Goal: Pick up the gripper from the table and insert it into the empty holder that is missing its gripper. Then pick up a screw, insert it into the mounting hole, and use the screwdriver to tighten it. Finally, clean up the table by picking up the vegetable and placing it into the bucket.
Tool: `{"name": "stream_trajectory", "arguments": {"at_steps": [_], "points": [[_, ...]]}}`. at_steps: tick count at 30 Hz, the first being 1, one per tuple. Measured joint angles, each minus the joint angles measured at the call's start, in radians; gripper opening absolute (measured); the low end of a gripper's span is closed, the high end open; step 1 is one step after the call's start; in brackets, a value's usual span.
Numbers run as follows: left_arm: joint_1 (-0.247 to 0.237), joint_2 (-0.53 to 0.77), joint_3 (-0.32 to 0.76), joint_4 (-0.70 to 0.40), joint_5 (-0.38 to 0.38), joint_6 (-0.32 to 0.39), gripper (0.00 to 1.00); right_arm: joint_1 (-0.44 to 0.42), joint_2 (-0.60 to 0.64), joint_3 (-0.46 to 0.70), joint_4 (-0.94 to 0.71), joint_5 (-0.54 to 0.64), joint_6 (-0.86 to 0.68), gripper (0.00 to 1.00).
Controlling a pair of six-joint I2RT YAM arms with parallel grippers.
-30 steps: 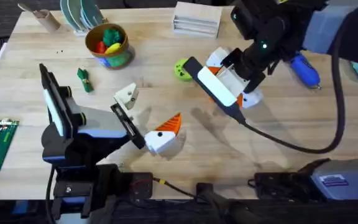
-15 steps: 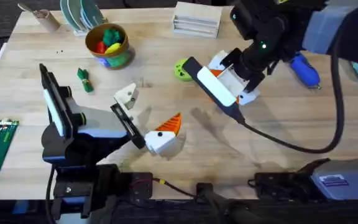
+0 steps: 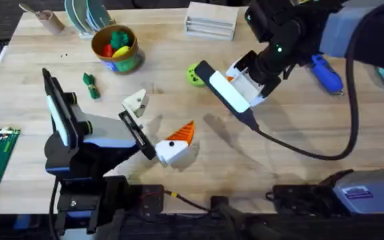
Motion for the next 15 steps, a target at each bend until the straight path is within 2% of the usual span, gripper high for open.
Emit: {"name": "stream_trajectory", "arguments": {"at_steps": [4,8,15], "points": [[0.0,0.0,0.0,0.0,0.0,0.0,0.992,0.0,0.0,0.0,0.0,0.0,0.0,0.274],[0.0,0.0,0.0,0.0,0.0,0.0,0.993,0.0,0.0,0.002,0.002,0.0,0.001,0.032],[0.0,0.0,0.0,0.0,0.0,0.0,0.993,0.0,0.0,0.003,-0.002,0.0,0.0,0.023]]}}
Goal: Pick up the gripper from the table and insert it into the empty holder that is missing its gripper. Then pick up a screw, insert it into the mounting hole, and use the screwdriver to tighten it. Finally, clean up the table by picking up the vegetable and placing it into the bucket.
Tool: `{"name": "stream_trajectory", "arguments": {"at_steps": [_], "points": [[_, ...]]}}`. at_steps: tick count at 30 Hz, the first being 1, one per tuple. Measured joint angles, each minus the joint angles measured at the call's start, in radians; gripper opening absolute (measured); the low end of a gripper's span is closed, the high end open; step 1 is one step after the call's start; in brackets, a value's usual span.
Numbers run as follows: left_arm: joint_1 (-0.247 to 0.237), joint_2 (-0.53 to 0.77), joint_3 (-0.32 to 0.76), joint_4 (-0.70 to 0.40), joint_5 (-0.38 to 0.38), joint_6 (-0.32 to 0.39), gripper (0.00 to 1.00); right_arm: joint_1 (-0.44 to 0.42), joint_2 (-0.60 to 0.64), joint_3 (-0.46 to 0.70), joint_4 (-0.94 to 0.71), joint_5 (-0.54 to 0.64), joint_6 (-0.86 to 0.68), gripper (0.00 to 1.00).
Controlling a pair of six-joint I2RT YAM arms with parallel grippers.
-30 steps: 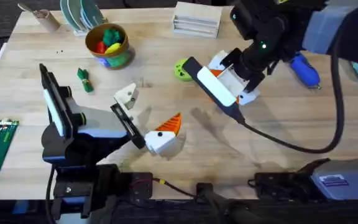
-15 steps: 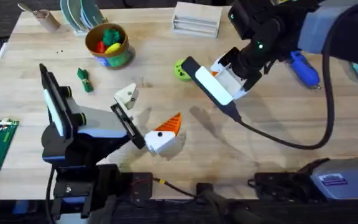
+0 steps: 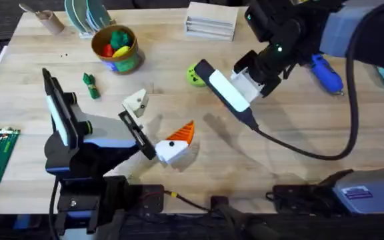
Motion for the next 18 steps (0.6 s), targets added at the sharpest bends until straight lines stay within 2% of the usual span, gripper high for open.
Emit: {"name": "stream_trajectory", "arguments": {"at_steps": [10,18], "points": [[0.0,0.0,0.0,0.0,0.0,0.0,0.993,0.0,-0.002,0.003,-0.018,0.0,0.054,0.023],[0.0,0.0,0.0,0.0,0.0,0.0,0.993,0.011,-0.086,0.003,-0.014,0.0,0.259,0.022]]}}
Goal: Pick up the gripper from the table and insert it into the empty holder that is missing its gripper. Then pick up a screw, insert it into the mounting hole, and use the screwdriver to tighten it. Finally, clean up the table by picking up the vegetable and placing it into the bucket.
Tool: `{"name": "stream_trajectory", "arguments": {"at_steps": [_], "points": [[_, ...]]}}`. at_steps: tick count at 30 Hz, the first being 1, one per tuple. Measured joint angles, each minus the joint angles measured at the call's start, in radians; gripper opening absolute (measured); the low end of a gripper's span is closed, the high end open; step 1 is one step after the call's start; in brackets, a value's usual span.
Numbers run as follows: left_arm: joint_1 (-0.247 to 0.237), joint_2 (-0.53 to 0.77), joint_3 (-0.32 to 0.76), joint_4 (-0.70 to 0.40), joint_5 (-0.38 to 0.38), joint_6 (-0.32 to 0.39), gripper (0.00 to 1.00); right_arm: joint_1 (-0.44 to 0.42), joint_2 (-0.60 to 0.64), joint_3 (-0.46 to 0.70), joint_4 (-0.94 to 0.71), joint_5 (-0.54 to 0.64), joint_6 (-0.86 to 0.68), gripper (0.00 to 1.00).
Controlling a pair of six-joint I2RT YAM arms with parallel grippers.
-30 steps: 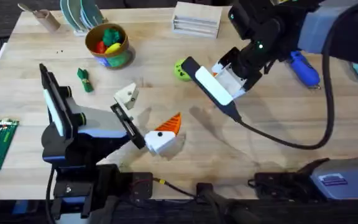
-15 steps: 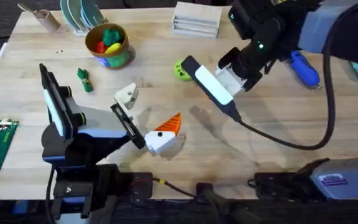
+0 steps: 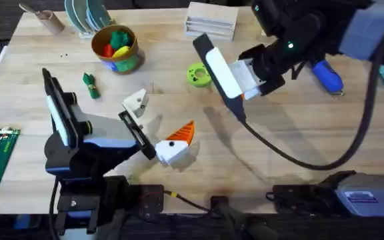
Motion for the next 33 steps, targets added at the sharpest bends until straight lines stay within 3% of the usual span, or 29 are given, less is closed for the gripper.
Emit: {"name": "stream_trajectory", "arguments": {"at_steps": [12,24,33], "points": [[0.0,0.0,0.0,0.0,0.0,0.0,0.992,0.0,-0.095,0.0,-0.011,-0.008,0.445,0.022],[0.0,0.0,0.0,0.0,0.0,0.0,0.993,0.0,-0.099,0.0,-0.011,-0.126,0.963,0.022],[0.0,0.0,0.0,0.0,0.0,0.0,0.993,0.0,-0.099,0.0,-0.01,-0.21,1.155,0.022]]}}
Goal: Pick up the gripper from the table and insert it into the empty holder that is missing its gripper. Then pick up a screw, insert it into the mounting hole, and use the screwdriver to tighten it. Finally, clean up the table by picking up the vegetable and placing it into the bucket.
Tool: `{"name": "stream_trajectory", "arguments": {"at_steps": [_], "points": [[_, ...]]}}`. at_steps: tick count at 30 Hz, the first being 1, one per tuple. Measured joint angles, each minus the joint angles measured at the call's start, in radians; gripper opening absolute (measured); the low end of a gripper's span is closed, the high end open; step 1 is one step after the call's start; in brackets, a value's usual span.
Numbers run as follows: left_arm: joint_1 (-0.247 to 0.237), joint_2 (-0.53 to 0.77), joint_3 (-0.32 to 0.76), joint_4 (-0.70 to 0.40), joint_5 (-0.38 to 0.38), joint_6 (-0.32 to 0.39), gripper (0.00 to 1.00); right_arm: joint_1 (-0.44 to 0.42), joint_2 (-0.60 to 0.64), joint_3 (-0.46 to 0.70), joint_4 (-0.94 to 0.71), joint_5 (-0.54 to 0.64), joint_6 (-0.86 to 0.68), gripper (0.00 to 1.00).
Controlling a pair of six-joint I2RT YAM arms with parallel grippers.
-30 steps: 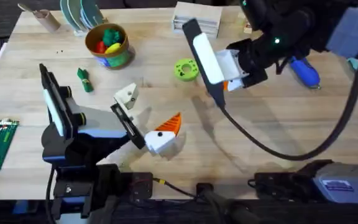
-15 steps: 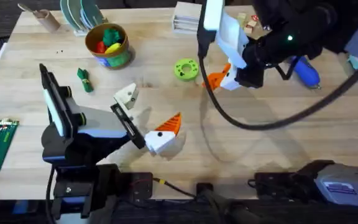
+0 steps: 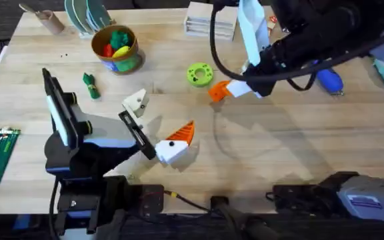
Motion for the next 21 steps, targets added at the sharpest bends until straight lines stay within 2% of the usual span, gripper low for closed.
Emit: {"name": "stream_trajectory", "arguments": {"at_steps": [7,14,21], "points": [[0.0,0.0,0.0,0.0,0.0,0.0,0.993,-0.005,0.0,0.0,0.046,-0.168,0.123,0.022],[0.0,0.0,0.0,0.0,0.0,0.0,0.993,-0.052,0.0,0.0,0.056,-0.427,0.249,0.022],[0.0,0.0,0.0,0.0,0.0,0.0,0.993,-0.057,0.043,0.0,0.118,-0.662,0.33,0.022]]}}
